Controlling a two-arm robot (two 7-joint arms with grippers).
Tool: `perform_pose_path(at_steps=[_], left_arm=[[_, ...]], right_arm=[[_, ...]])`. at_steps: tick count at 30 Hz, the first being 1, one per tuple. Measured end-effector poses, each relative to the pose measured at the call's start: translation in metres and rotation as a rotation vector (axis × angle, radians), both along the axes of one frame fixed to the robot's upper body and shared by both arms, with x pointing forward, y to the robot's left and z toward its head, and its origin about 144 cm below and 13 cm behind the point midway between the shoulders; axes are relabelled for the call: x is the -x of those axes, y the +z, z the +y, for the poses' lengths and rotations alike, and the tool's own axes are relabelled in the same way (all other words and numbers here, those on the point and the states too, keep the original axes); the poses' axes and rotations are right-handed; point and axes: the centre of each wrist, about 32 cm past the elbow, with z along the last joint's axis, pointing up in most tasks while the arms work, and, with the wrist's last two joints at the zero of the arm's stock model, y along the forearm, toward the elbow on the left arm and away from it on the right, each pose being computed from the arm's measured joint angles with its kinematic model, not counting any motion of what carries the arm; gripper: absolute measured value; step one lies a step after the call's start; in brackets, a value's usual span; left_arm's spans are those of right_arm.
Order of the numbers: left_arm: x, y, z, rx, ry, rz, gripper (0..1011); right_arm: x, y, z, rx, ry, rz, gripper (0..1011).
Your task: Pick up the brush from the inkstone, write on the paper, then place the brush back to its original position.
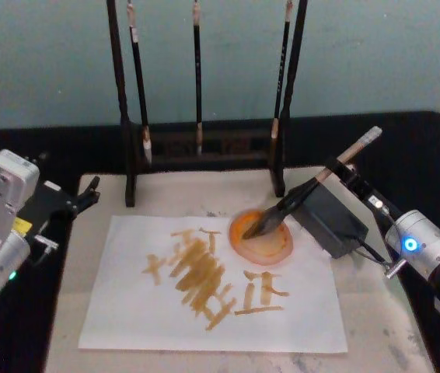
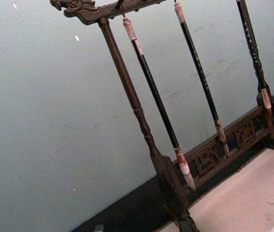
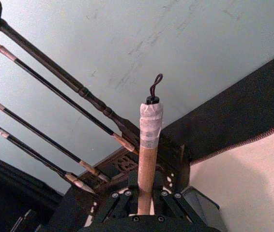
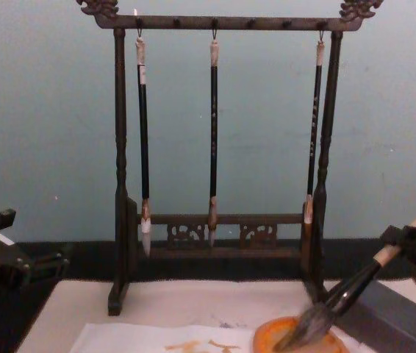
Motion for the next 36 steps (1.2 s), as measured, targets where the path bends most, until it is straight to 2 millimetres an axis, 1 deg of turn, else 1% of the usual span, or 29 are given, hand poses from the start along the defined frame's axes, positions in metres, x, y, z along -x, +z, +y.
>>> perform_pose_path(at_steps=[20,23,25,26,28,29,30,31,32,33,34,35,36], left_arm=[[0.0,0.0,0.0,0.0,0.0,0.0,1010],[0.0,0.0,0.0,0.0,0.0,0.0,1010],[0.0,0.0,0.0,0.0,0.0,0.0,1010],[0.0,0.0,0.0,0.0,0.0,0.0,1010],[0.0,0.0,0.0,0.0,0.0,0.0,1010],[0.0,0.0,0.0,0.0,0.0,0.0,1010],[0.0,0.0,0.0,0.0,0.0,0.0,1009],[0.0,0.0,0.0,0.0,0.0,0.0,1009],[0.0,0.0,0.0,0.0,0.0,0.0,1010],[0.0,0.0,0.0,0.0,0.0,0.0,1010],[0.0,0.0,0.0,0.0,0.0,0.0,1010],[0.0,0.0,0.0,0.0,0.0,0.0,1010],[0.0,0.0,0.0,0.0,0.0,0.0,1010]], right_arm=[[-0.0006,-0.0009,-0.0006,0.0,0.002,-0.001,176],[-0.0005,-0.001,-0.0006,0.0,0.002,-0.001,277],[-0.0005,-0.001,-0.0006,0.0,0.002,-0.001,313],[-0.0005,-0.001,-0.0006,0.0,0.002,-0.001,371],[-0.0004,-0.001,-0.0005,0.0,0.002,-0.001,425],[-0.0004,-0.001,-0.0005,0.0,0.002,-0.001,425],[-0.0004,-0.001,-0.0005,-0.001,0.002,-0.001,453],[-0.0004,-0.001,-0.0005,-0.001,0.002,-0.001,510],[-0.0004,-0.001,-0.0004,-0.001,0.003,-0.001,535],[-0.0003,-0.001,-0.0005,-0.001,0.003,-0.001,596],[-0.0003,-0.0009,-0.0005,-0.001,0.003,-0.001,596],[-0.0003,-0.0009,-0.0005,-0.001,0.003,-0.001,652],[-0.0003,-0.0009,-0.0005,-0.001,0.003,-0.001,672]])
